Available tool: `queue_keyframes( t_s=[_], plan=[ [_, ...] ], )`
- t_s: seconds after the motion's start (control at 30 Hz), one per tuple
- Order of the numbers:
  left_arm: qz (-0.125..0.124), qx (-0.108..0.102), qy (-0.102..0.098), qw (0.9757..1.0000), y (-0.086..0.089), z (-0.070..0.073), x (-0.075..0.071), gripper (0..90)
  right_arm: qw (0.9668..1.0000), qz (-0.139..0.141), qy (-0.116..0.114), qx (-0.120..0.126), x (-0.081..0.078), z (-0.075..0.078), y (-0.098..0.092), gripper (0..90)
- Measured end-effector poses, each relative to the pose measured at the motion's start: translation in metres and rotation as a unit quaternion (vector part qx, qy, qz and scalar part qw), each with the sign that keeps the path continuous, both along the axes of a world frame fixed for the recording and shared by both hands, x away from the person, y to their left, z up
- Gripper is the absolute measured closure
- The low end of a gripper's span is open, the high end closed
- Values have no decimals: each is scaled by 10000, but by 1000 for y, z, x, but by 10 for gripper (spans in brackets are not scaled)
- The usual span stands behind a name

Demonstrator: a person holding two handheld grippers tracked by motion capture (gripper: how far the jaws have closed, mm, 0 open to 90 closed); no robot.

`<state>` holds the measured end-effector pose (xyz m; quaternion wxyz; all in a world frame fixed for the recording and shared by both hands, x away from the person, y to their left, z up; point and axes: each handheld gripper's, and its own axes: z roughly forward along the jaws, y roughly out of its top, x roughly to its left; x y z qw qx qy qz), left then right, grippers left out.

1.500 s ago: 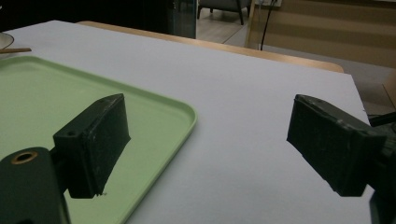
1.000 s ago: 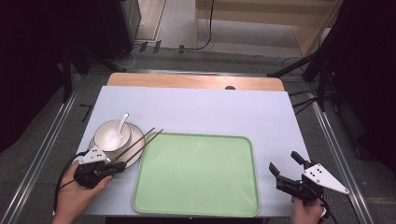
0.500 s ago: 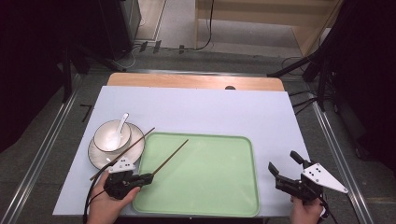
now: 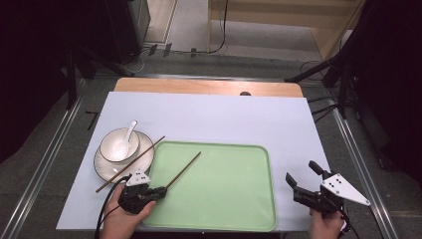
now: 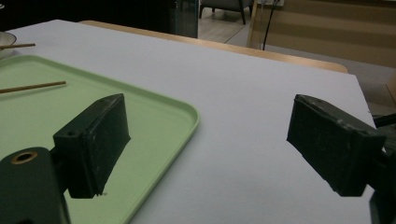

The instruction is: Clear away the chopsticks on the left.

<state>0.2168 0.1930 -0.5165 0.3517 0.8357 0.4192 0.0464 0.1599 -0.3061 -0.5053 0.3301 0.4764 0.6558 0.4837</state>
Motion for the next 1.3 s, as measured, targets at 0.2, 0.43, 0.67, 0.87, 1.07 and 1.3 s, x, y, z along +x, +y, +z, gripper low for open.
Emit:
queue_keyframes(
  t_s=[0.2,0.43,0.67,0.87,1.07,1.3],
  plan=[
    [-22,-40,19,10000,1,0,1,815,10000,-9,-5,4,0,0,-1,128],
    [35,-131,-118,9998,2,7,6,698,10000,-17,-8,25,0,0,-1,128],
    [-220,-51,-431,9988,-37,15,20,879,10000,0,18,12,1,0,0,128],
    [-237,176,-248,9993,-59,6,36,900,10000,10,15,1,1,0,0,128],
    [-30,284,-140,9995,-59,0,42,900,10000,14,18,6,0,-1,0,128],
    [317,434,-194,9984,-44,2,45,900,10000,22,-17,11,-1,0,0,128]
  ],
)
